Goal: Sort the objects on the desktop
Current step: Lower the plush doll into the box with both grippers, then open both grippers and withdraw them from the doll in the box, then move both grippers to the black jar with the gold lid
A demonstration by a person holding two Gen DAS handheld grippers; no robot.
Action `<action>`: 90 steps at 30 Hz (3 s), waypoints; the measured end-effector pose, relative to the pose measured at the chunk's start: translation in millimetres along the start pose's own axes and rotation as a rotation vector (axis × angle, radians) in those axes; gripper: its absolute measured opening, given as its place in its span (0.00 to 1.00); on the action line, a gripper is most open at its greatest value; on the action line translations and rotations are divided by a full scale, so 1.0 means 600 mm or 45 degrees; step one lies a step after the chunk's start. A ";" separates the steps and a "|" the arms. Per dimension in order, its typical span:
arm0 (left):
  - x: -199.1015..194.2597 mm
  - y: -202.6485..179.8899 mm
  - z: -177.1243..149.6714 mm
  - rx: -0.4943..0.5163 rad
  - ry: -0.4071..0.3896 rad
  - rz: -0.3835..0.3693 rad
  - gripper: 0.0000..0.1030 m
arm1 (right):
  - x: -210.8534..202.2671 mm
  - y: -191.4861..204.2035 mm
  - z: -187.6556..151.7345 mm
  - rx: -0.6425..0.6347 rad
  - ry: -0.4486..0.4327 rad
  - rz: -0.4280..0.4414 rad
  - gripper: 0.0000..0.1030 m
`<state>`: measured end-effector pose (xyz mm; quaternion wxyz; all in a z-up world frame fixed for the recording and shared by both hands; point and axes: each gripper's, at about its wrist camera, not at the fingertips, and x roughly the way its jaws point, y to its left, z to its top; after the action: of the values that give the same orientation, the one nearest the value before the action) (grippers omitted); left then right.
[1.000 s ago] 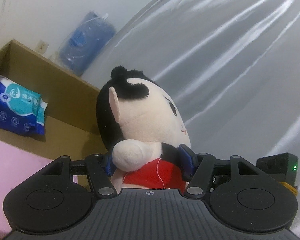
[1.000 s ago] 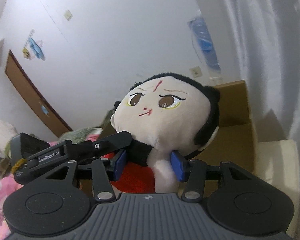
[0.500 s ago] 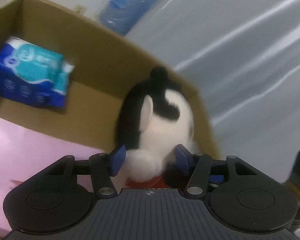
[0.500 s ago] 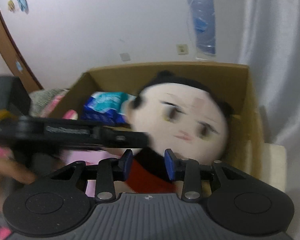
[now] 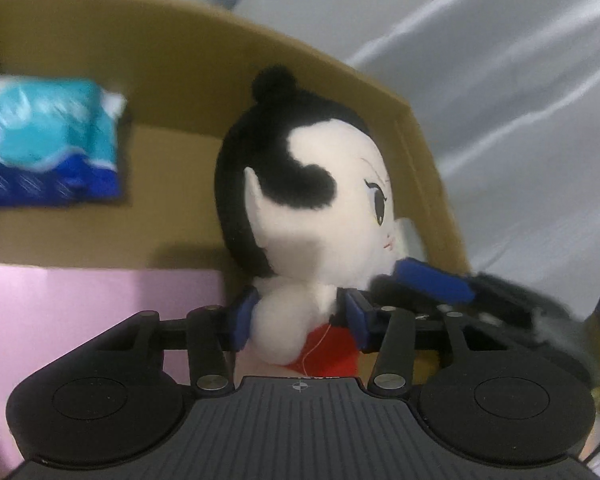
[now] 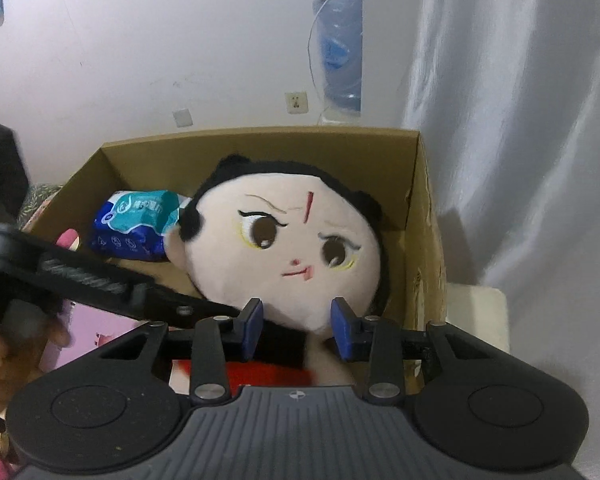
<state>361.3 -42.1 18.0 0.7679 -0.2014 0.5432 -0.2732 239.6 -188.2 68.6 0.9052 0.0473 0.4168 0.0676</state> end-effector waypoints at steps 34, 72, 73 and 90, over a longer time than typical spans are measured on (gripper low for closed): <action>-0.033 0.049 -0.025 -0.204 -0.204 -0.138 0.44 | -0.020 0.027 -0.061 -0.334 -0.045 -0.087 0.43; -0.316 0.123 -0.410 0.161 -0.932 0.097 0.62 | -0.171 0.232 -0.144 -0.351 -0.254 0.604 0.57; -0.319 0.133 -0.424 0.164 -0.942 0.131 0.62 | -0.168 0.240 -0.149 -0.362 -0.246 0.612 0.57; -0.284 0.186 -0.509 0.186 -0.975 0.381 0.74 | -0.097 0.354 -0.216 -0.573 -0.013 0.686 0.59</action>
<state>50.6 148.7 -26.4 0.9579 -0.1524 0.2210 -0.1017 85.9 15.9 58.4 0.8446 -0.0448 0.3596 0.3941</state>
